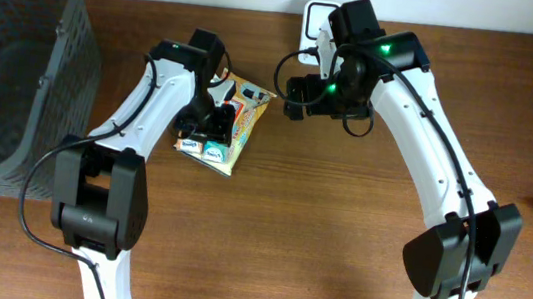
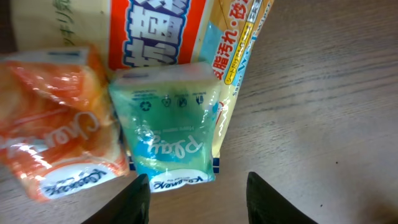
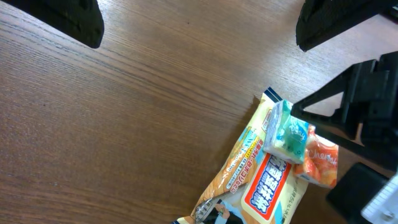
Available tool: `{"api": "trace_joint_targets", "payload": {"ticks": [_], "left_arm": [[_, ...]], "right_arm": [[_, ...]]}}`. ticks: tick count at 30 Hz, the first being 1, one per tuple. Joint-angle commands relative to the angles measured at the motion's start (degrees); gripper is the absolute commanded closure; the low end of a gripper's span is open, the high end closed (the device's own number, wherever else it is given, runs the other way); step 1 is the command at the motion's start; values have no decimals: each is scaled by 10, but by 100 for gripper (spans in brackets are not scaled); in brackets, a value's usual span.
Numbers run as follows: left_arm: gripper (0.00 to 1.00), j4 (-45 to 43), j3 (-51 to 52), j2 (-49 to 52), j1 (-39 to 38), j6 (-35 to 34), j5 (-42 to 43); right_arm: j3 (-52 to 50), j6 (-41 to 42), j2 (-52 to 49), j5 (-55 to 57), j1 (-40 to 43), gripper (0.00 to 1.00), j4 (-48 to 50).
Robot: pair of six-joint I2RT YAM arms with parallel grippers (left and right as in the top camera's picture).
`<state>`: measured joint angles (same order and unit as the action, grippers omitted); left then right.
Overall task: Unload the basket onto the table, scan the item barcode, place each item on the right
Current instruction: 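Lower the left gripper onto the green tissue pack, then grasp the green tissue pack with the left gripper and lift it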
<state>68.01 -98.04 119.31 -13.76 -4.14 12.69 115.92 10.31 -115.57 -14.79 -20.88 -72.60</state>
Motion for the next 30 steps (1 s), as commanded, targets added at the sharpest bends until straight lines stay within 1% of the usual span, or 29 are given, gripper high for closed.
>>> {"api": "trace_joint_targets", "payload": {"ticks": [1, 7, 12, 14, 19, 21, 22, 23, 24, 30], "left_arm": [[53, -14, 28, -3, -6, 2, 10], [55, -71, 70, -3, -9, -6, 9], [56, -80, 83, -3, -9, -28, 12], [60, -80, 84, -3, -9, -29, 24], [77, -73, 83, -4, -15, -29, 28], [80, -71, 79, -5, -15, -29, 31], [83, -66, 75, -5, -15, -29, 31], [90, -60, 71, -5, -16, -29, 31], [99, -56, 69, -5, -19, -29, 34], [100, -59, 68, -5, -35, -29, 40]], "right_arm": [[-2, -4, -2, 5, -1, 2, 0], [-2, -4, -2, 5, -1, 1, 0], [-2, -4, -2, 5, -1, 2, 0], [-2, -4, -2, 5, -1, 1, 0], [-3, -4, -2, 5, -1, 2, 0], [-2, -4, -2, 5, -1, 1, 0], [-2, -4, -2, 5, -1, 1, 0], [-3, -4, -2, 5, -1, 2, 0], [-2, -4, -2, 5, -1, 1, 0], [-2, -4, -2, 5, -1, 1, 0]]}}
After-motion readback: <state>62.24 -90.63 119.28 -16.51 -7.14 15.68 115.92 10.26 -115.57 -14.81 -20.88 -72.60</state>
